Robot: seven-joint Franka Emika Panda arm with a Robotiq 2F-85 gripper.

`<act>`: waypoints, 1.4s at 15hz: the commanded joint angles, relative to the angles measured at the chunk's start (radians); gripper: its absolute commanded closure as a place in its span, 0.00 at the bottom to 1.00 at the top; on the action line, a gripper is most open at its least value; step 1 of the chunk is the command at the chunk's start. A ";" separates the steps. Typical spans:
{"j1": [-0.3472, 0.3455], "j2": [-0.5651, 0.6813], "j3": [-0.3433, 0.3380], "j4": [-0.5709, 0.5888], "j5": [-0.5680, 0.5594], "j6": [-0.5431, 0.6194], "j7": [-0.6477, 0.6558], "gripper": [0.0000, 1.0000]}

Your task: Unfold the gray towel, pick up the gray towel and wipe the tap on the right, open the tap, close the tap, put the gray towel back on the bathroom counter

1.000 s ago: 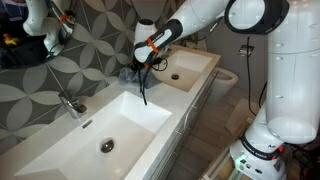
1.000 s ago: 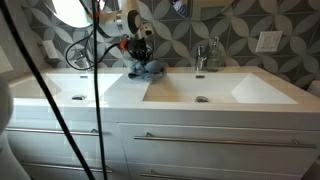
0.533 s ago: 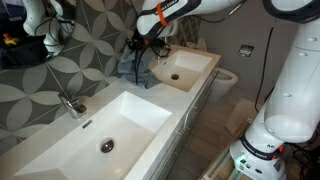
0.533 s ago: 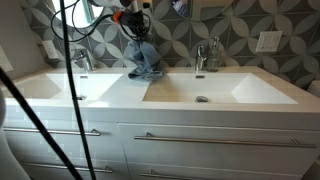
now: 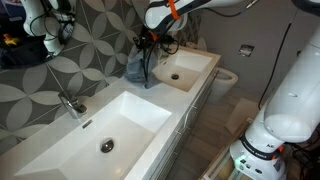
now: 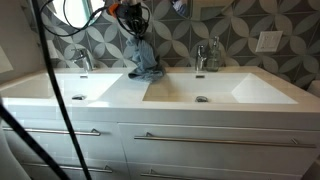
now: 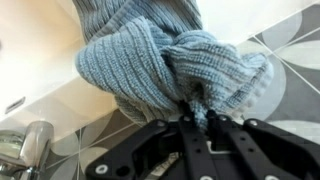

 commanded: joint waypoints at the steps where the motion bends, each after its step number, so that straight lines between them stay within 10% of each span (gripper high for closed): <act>1: -0.006 0.004 0.008 -0.013 -0.052 -0.136 0.026 0.97; 11: 0.012 0.184 0.031 0.032 -0.063 -0.337 -0.008 0.97; 12: 0.017 0.198 0.028 0.037 -0.083 -0.341 0.010 0.62; 21: -0.054 0.154 0.024 0.118 0.051 -0.335 -0.167 0.07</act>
